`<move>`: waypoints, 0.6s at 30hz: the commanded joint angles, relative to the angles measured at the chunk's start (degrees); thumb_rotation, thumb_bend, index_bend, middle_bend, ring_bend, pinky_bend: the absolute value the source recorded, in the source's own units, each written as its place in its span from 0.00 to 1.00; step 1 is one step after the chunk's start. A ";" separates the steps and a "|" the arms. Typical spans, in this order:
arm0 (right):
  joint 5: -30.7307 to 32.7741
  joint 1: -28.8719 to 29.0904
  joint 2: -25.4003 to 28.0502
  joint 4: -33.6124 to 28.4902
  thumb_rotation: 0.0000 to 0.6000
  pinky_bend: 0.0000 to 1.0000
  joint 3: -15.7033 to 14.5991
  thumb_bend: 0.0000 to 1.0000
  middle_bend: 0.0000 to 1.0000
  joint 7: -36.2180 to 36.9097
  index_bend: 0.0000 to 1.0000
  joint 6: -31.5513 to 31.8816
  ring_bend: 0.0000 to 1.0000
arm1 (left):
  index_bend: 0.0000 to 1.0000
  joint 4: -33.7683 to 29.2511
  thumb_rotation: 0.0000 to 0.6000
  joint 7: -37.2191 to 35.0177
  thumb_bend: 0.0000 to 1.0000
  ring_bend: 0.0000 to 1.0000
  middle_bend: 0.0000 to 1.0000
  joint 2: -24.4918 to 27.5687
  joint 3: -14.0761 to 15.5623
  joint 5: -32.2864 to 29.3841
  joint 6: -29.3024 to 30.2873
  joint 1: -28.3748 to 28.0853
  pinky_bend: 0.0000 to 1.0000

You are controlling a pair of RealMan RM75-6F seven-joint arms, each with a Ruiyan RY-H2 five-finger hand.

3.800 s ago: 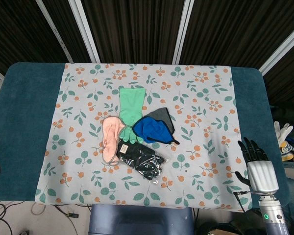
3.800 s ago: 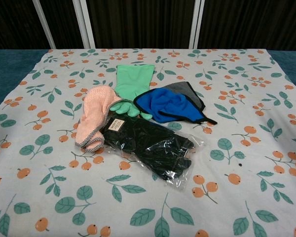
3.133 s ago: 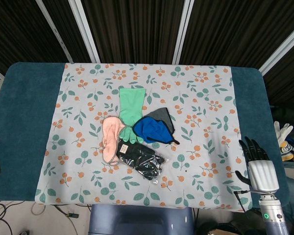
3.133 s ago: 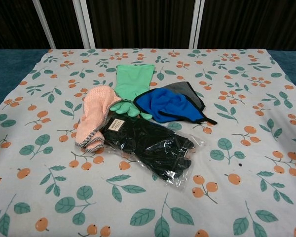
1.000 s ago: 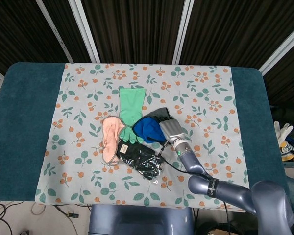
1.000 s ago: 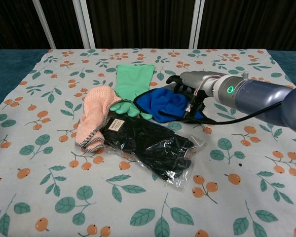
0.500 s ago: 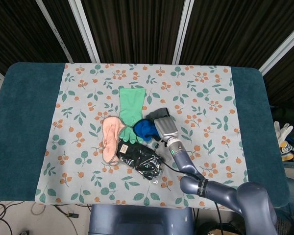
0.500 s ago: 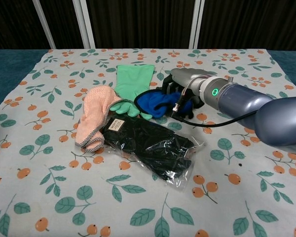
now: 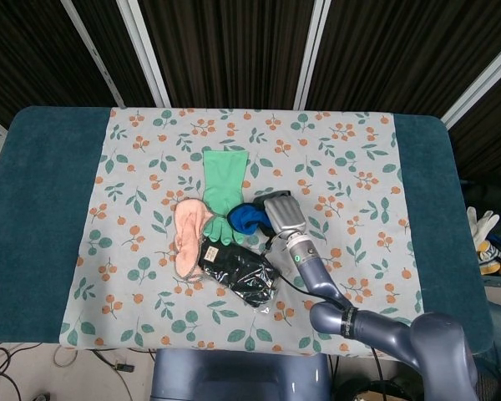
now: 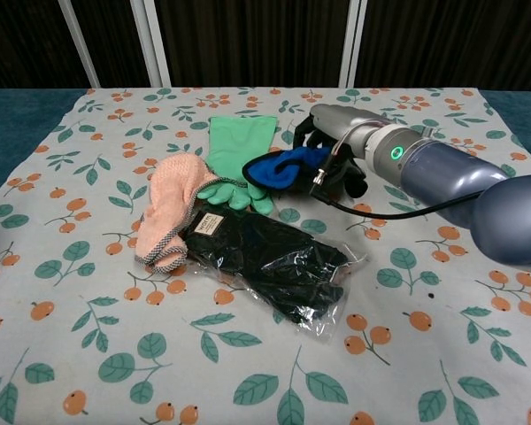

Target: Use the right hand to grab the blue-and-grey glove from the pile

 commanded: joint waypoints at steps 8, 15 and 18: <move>-2.24 -5.10 11.86 -16.49 1.00 0.34 4.86 0.53 0.62 6.78 0.60 5.75 0.57 | 0.19 -0.31 1.00 0.17 0.70 0.09 0.07 0.03 0.06 0.07 0.01 -0.03 0.03; -1.56 -11.20 22.55 -29.59 1.00 0.34 9.95 0.53 0.62 21.60 0.60 4.78 0.57 | 0.19 -0.19 1.00 0.16 0.70 0.09 0.07 -0.13 0.15 0.36 0.52 0.19 0.03; -1.95 -13.89 27.18 -33.32 1.00 0.33 12.20 0.53 0.62 30.15 0.61 2.48 0.57 | 0.19 -0.22 1.00 0.28 0.70 0.09 0.07 -0.17 0.15 0.38 0.57 0.18 0.03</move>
